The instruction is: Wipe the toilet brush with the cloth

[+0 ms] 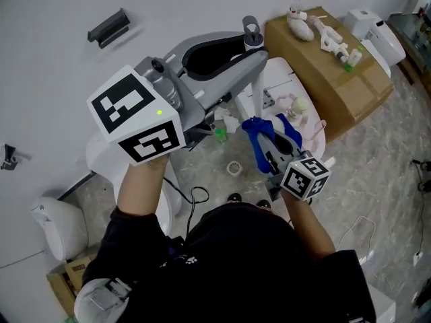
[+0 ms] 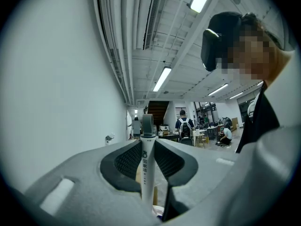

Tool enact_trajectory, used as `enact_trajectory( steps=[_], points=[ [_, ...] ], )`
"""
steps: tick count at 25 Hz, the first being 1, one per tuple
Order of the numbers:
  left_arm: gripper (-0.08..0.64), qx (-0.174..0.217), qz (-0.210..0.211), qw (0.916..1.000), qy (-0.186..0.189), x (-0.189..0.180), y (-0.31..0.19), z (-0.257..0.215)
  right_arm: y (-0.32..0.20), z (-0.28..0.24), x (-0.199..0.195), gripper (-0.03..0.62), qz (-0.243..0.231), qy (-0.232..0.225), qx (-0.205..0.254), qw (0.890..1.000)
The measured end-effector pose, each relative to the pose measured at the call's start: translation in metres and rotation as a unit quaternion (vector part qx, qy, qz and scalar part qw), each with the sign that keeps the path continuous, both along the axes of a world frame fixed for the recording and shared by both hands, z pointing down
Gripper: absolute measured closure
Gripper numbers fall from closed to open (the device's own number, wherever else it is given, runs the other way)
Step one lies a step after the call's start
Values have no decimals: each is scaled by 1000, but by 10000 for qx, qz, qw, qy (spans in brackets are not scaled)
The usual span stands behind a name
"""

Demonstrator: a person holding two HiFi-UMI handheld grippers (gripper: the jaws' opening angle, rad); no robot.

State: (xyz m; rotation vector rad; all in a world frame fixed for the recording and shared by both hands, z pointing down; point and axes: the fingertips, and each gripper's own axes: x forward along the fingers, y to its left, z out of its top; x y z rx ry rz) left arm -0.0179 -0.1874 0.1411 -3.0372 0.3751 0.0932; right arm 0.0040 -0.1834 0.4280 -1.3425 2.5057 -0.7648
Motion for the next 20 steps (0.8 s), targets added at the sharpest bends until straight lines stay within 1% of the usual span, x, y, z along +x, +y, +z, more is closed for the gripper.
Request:
enact_trajectory(
  steps=[12,16,20],
  points=[
    [469,-251,-70,9997,-34,-2,-19,25,6,-44,-8,528,-452,-51,496,9977],
    [469,-272,-201,9994,-97,-3,-24,34,11,-61,-3,528,-447,246,911,9945],
    [469,-357,-337,9987,-169,-6,-30,49,11,-69,8,528,-355,358,1069,9930]
  ],
)
